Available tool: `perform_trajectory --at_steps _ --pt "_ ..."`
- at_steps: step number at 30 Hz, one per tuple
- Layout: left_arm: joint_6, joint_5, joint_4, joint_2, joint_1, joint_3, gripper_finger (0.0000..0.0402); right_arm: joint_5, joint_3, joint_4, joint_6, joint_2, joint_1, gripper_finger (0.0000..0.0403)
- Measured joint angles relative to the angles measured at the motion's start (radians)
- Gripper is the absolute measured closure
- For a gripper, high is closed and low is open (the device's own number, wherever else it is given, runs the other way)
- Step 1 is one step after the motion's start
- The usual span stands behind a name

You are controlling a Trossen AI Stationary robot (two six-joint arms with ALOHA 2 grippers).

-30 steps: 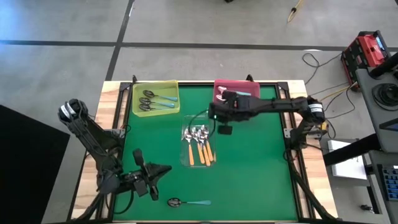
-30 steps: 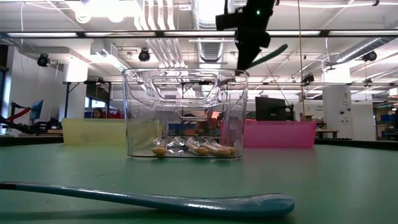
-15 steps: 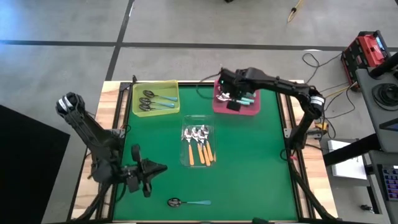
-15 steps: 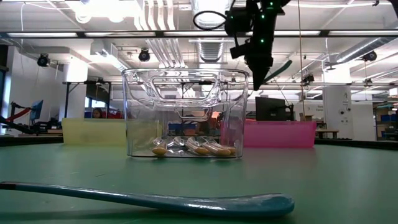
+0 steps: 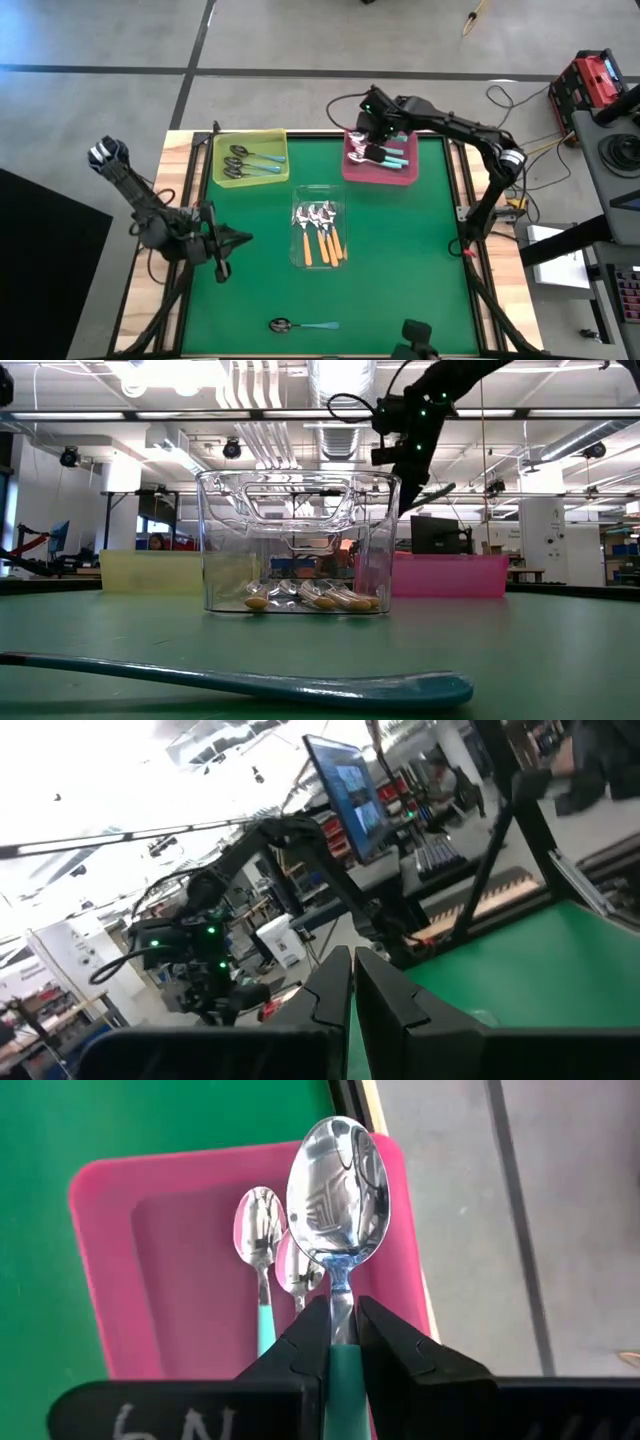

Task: Sort silverware by color (type)
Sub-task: Put the light blue spoon into the pink bin

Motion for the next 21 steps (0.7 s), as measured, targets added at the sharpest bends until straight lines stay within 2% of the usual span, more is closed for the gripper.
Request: perform_trajectory --at_steps 5,12,21 --pt "0.000 0.000 0.020 -0.073 0.000 -0.039 0.0401 -0.042 -0.069 0.072 -0.009 0.000 -0.035 0.0373" --pt "-0.011 0.000 0.023 -0.109 0.000 -0.058 0.0401 -0.128 -0.214 0.253 -0.051 -0.002 -0.064 0.0373" --pt "-0.010 0.000 0.022 -0.109 0.000 -0.060 0.0401 -0.129 -0.342 0.397 -0.059 -0.007 -0.089 0.0374"
